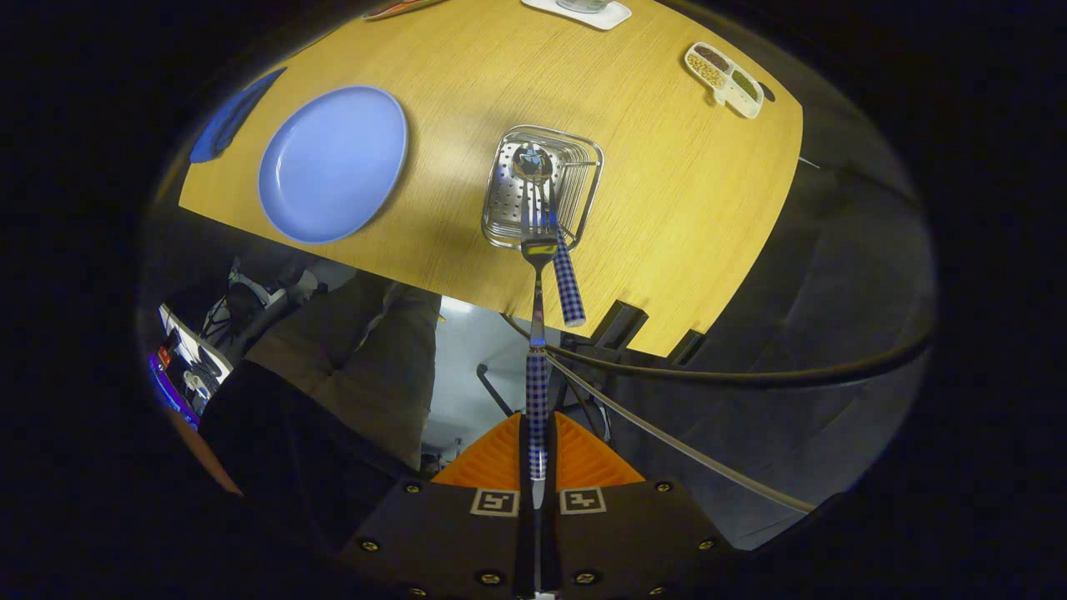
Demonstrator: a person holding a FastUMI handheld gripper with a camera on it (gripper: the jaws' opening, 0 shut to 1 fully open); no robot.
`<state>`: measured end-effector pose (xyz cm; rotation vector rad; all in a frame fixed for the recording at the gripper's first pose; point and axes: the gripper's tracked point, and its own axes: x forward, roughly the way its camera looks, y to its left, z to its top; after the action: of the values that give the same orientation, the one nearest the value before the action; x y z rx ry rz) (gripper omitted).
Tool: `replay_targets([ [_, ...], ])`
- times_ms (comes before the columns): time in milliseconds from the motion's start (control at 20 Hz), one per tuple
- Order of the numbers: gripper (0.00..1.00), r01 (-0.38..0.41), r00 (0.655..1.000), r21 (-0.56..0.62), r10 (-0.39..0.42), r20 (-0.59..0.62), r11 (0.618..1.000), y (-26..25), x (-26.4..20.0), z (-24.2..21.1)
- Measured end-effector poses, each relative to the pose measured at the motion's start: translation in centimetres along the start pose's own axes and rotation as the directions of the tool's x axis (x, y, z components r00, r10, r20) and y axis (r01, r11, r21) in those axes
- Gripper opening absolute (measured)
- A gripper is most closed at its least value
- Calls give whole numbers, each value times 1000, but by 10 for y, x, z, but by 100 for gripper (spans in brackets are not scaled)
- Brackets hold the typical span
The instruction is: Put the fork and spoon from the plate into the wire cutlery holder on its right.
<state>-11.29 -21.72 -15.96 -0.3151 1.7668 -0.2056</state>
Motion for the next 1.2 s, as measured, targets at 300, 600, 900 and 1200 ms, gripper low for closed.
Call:
replay_targets([
  [300,4,-20,991,-29,16,-130,999,-1,8,20],
  [600,4,-36,971,-51,23,-238,998,-1,13,35],
  [900,3,-62,956,-52,45,-290,997,-9,22,59],
  [1200,3,-81,950,-51,62,-306,995,-11,26,77],
])
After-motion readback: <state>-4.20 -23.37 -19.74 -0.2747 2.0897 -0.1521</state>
